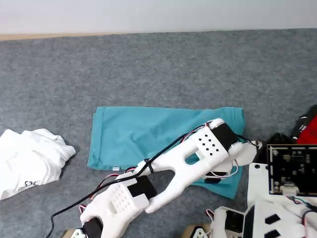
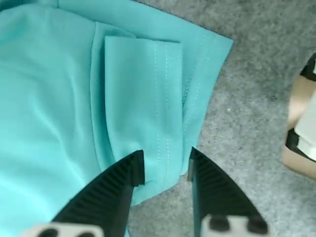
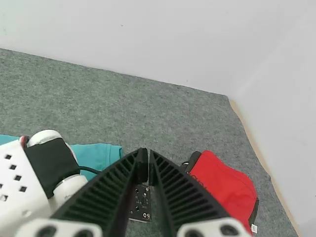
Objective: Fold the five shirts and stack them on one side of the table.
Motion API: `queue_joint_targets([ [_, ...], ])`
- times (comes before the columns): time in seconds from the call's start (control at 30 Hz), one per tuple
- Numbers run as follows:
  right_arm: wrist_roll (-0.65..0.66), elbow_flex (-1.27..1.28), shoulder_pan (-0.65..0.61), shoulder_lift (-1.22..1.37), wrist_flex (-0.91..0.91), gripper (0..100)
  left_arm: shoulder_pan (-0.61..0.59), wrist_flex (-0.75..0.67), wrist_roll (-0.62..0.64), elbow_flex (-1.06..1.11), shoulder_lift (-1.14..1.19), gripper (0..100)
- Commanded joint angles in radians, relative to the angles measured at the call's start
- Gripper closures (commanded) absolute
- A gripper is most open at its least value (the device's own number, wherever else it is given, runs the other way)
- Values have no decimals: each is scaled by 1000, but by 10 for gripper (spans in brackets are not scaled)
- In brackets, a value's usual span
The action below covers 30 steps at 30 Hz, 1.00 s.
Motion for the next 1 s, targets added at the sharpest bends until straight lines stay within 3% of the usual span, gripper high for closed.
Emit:
queue_joint_targets([
  [0.0, -8, 0, 12, 1, 39, 987, 0, -31, 12, -12, -52, 846],
  [0.4, -8, 0, 12, 1, 39, 987, -28, -60, 11, -71, 118, 850],
  [0.6, -8, 0, 12, 1, 39, 987, -26, -17, -3, -140, 129, 987],
  [0.97, -8, 0, 12, 4, 39, 987, -29, 18, -12, -174, 124, 994],
])
